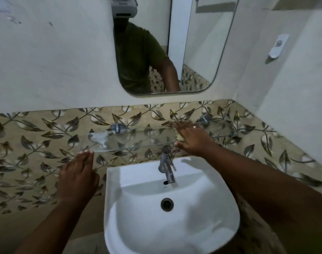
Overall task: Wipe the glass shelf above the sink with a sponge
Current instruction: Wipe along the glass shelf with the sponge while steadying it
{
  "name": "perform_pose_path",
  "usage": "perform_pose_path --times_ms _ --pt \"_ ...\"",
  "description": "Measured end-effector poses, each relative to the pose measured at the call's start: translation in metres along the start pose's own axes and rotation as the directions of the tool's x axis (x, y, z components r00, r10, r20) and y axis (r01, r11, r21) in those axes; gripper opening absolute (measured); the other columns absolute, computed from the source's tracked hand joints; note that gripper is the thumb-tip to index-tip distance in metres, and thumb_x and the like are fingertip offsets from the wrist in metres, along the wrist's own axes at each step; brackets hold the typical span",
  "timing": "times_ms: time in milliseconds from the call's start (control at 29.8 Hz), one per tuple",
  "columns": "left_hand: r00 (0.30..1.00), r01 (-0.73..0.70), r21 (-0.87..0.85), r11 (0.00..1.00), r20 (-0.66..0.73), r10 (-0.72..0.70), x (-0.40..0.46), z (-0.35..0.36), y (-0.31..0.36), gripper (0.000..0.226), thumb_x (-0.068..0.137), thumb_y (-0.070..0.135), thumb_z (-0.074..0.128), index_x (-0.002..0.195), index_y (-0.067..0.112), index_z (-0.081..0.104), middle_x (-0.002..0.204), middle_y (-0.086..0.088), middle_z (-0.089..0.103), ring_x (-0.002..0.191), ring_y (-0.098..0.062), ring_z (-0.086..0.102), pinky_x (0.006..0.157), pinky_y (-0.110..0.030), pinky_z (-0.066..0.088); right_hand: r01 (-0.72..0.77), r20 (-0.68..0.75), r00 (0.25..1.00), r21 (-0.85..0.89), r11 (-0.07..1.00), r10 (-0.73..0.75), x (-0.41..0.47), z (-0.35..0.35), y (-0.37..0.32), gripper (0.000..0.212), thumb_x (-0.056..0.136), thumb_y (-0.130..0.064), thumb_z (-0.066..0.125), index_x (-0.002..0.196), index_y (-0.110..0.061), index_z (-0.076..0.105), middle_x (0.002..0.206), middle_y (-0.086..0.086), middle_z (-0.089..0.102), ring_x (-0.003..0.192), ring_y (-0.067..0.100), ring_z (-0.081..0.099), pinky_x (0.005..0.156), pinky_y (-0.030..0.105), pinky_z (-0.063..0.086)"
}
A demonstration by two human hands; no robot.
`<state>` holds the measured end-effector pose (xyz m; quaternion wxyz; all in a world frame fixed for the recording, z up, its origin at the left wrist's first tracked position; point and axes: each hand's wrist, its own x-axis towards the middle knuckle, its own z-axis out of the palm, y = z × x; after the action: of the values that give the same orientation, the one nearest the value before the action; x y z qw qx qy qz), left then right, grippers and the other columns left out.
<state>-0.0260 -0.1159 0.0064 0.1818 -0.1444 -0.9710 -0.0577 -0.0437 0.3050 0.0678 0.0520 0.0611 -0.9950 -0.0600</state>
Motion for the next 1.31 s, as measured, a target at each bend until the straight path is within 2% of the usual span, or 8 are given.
perform_pose_path --times_ms 101,201,268,503,604,671,1107,1308 --pt "1.0 -0.008 0.008 1.0 -0.028 0.008 0.0 0.003 0.0 0.067 0.079 0.021 0.057 0.142 -0.001 0.048 0.142 -0.026 0.052 0.127 -0.044 0.052 0.099 -0.059 0.041 -0.082 0.021 0.996 -0.009 0.997 0.082 -0.013 0.003 0.047 0.125 0.066 -0.095 -0.016 0.163 -0.021 0.011 0.171 0.007 0.012 0.157 0.027 0.012 0.124 0.05 0.022" --pt "0.999 0.011 -0.008 1.0 -0.05 -0.012 -0.001 0.004 0.004 0.067 0.079 0.018 0.063 0.141 -0.002 0.049 0.142 -0.027 0.052 0.126 -0.045 0.053 0.099 -0.059 0.042 -0.177 0.029 0.984 -0.038 0.983 0.178 -0.02 0.008 0.072 0.129 0.067 -0.092 -0.02 0.162 -0.014 0.018 0.169 0.013 0.017 0.156 0.03 0.017 0.125 0.048 0.021" --pt "0.998 0.011 -0.01 1.0 -0.062 -0.011 0.0 0.004 0.007 0.066 0.08 0.023 0.052 0.141 -0.002 0.05 0.141 -0.027 0.053 0.125 -0.044 0.053 0.098 -0.058 0.042 -0.29 0.006 0.957 -0.035 0.956 0.291 -0.022 0.014 0.078 0.126 0.071 -0.091 -0.018 0.161 -0.011 0.022 0.168 0.016 0.021 0.154 0.033 0.02 0.124 0.05 0.019" --pt "0.997 -0.007 0.009 1.0 -0.08 0.008 0.0 -0.001 0.009 0.066 0.083 0.029 0.037 0.14 -0.002 0.051 0.137 -0.027 0.055 0.119 -0.045 0.057 0.095 -0.056 0.043 -0.651 0.169 0.756 0.089 0.754 0.633 -0.001 0.006 0.072 0.131 0.069 -0.098 -0.007 0.162 -0.007 0.008 0.17 0.018 0.006 0.157 0.036 0.003 0.125 0.052 -0.002" --pt "0.997 0.004 0.015 1.0 -0.074 -0.002 0.0 -0.002 0.012 0.066 0.083 0.029 0.037 0.139 -0.003 0.051 0.137 -0.028 0.056 0.12 -0.045 0.057 0.096 -0.056 0.043 -0.753 0.286 0.65 0.117 0.648 0.704 0.015 -0.006 0.07 0.13 0.068 -0.1 -0.002 0.162 -0.01 0.001 0.171 0.015 -0.002 0.156 0.038 -0.006 0.125 0.053 -0.006" --pt "0.998 0.014 0.013 1.0 -0.064 -0.013 0.0 -0.004 0.014 0.066 0.082 0.028 0.039 0.139 -0.003 0.051 0.138 -0.028 0.055 0.121 -0.045 0.056 0.097 -0.057 0.043 -0.771 0.315 0.628 0.129 0.624 0.711 0.02 -0.013 0.068 0.13 0.068 -0.1 -0.001 0.162 -0.01 -0.001 0.171 0.015 -0.004 0.156 0.037 -0.006 0.125 0.054 -0.005" --pt "0.996 0.055 -0.066 0.996 -0.062 -0.059 -0.002 -0.006 0.019 0.066 0.077 0.023 0.051 0.138 0.0 0.054 0.138 -0.024 0.057 0.123 -0.042 0.057 0.095 -0.057 0.043 -0.635 0.177 0.772 0.175 0.752 0.61 -0.014 0.0 0.019 0.134 0.066 -0.103 0.0 0.162 -0.01 0.006 0.17 0.019 -0.002 0.156 0.039 -0.003 0.125 0.055 -0.005" --pt "0.998 0.057 -0.106 0.993 -0.027 -0.06 0.0 -0.002 0.016 0.066 0.077 0.024 0.05 0.139 -0.001 0.052 0.141 -0.025 0.055 0.128 -0.042 0.053 0.098 -0.058 0.044 -0.531 0.119 0.847 0.164 0.831 0.518 -0.005 -0.002 -0.045 0.136 0.062 -0.103 -0.007 0.161 -0.01 -0.003 0.169 0.019 -0.007 0.155 0.043 -0.008 0.125 0.058 0.0"
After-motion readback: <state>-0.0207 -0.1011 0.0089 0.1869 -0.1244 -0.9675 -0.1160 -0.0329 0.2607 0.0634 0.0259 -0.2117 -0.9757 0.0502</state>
